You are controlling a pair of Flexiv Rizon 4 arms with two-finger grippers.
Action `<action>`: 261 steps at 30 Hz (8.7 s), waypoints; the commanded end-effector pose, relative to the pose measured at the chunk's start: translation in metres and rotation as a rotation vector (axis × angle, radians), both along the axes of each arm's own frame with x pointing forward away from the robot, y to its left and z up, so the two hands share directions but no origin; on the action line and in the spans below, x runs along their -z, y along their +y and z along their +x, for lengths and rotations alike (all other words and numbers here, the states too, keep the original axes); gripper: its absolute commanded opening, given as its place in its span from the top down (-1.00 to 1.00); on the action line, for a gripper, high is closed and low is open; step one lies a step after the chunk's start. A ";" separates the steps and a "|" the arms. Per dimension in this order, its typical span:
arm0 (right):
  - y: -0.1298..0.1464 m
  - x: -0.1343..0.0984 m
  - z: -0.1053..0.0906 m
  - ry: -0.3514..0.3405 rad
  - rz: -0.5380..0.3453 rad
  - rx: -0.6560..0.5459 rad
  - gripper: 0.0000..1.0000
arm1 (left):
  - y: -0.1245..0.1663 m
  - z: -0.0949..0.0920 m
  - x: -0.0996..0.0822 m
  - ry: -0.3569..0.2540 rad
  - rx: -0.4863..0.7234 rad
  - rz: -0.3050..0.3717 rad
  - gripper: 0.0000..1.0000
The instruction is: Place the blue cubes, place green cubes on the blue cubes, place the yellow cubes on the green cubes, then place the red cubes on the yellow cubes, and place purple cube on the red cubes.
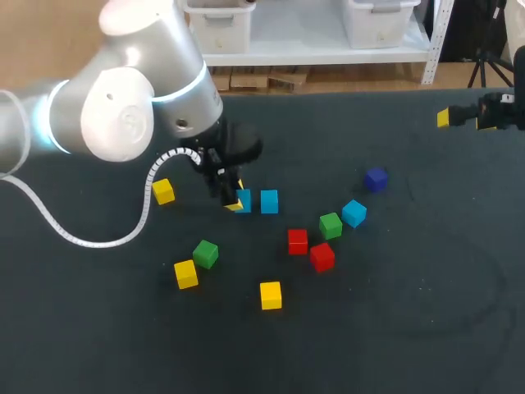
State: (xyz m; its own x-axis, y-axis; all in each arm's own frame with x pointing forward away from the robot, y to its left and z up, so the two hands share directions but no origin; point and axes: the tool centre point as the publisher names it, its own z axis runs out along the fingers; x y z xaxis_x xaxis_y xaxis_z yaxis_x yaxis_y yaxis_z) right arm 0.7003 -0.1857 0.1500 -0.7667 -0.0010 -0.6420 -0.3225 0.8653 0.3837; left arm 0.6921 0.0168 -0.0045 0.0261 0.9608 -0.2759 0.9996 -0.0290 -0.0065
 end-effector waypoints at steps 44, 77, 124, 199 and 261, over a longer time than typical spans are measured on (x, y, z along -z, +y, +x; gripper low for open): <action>0.001 0.000 0.000 0.000 -0.002 0.003 -1.00 | -0.001 -0.002 0.000 0.012 -0.004 0.003 1.00; 0.001 0.000 0.000 0.000 -0.002 0.003 -1.00 | 0.001 -0.004 0.001 0.013 -0.014 0.012 0.35; 0.001 0.000 0.000 0.000 -0.002 0.003 -1.00 | 0.080 -0.005 -0.085 0.031 -0.157 -0.185 -1.00; 0.083 -0.028 -0.010 -0.263 -0.328 -0.982 -1.00 | 0.099 -0.003 -0.094 -0.011 -0.205 -0.212 -1.00; 0.128 0.143 -0.033 -0.484 -0.352 -1.937 -1.00 | 0.099 -0.003 -0.094 -0.011 -0.205 -0.212 -1.00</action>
